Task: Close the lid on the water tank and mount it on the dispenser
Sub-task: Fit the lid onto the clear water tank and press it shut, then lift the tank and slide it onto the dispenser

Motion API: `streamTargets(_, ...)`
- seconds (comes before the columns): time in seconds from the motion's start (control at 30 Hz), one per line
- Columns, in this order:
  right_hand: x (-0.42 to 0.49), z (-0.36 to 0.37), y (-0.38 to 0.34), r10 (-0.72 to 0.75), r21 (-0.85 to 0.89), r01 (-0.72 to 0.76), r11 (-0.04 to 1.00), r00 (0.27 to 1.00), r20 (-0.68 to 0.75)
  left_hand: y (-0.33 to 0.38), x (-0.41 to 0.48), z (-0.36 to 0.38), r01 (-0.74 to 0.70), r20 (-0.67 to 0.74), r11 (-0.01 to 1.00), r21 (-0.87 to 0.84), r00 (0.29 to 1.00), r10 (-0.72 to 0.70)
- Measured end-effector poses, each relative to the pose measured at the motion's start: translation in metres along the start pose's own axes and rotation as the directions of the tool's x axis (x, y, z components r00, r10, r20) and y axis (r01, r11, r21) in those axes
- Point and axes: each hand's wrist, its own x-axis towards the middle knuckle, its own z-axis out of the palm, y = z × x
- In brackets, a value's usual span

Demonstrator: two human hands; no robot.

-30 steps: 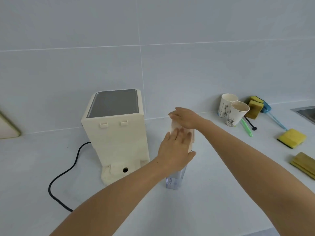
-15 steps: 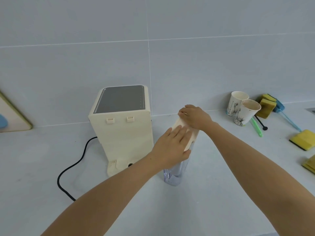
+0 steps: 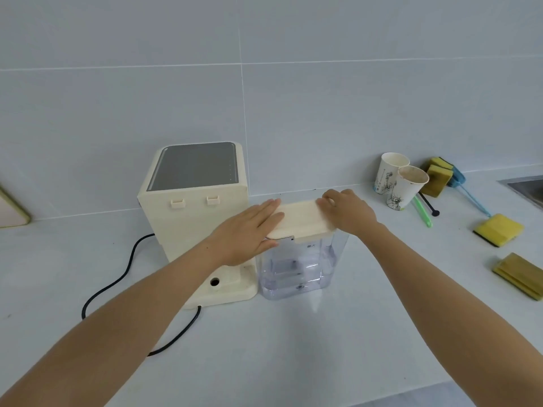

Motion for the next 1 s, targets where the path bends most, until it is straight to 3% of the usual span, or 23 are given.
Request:
streamTargets(0.13,-0.009,0.002,0.005,-0.026,-0.023,0.026,0.999,1.0,0.004,-0.007,-0.004,0.003,0.091,0.005,0.992,-0.083,0.996,-0.091)
streamTargets(0.27,-0.016,0.005,0.007,-0.024,0.117,0.028,0.993,0.999,-0.034,-0.005,-0.005,0.009,0.128,-0.05,0.975,-0.18,0.989,-0.139)
streamTargets(0.33,-0.019,0.006,0.014,-0.065,0.26,0.07,0.963,0.997,-0.031,0.0,-0.008,0.015,0.146,-0.101,0.935,-0.324,0.977,-0.187)
streamTargets(0.4,-0.025,0.006,0.023,-0.107,0.498,0.117,0.859,0.993,-0.048,0.007,-0.011,0.024,0.167,-0.133,0.84,-0.516,0.953,-0.271)
streamTargets(0.5,-0.031,0.012,0.042,-0.131,0.746,0.063,0.663,0.991,0.032,0.019,-0.013,0.039,0.209,-0.089,0.65,-0.73,0.915,-0.394)
streamTargets(0.57,-0.031,0.02,0.054,-0.172,0.756,0.038,0.653,0.98,0.099,0.026,-0.013,0.047,0.212,-0.031,0.524,-0.825,0.908,-0.417)
streamTargets(0.63,-0.03,0.03,0.063,-0.233,0.731,0.054,0.68,0.962,0.145,0.031,-0.012,0.052,0.156,-0.041,0.46,-0.874,0.92,-0.389)
streamTargets(0.73,-0.027,0.044,0.07,-0.259,0.674,0.049,0.737,0.942,0.215,0.028,-0.008,0.059,0.205,0.002,0.459,-0.864,0.914,-0.405)
streamTargets(0.83,-0.023,0.057,0.076,-0.178,0.577,-0.017,0.817,0.943,0.28,0.021,-0.002,0.063,0.337,0.108,0.447,-0.829,0.88,-0.462)
streamTargets(1.0,-0.019,0.068,0.08,-0.051,0.475,-0.12,0.872,0.942,0.331,0.022,0.003,0.061,0.381,0.121,0.453,-0.806,0.856,-0.503)
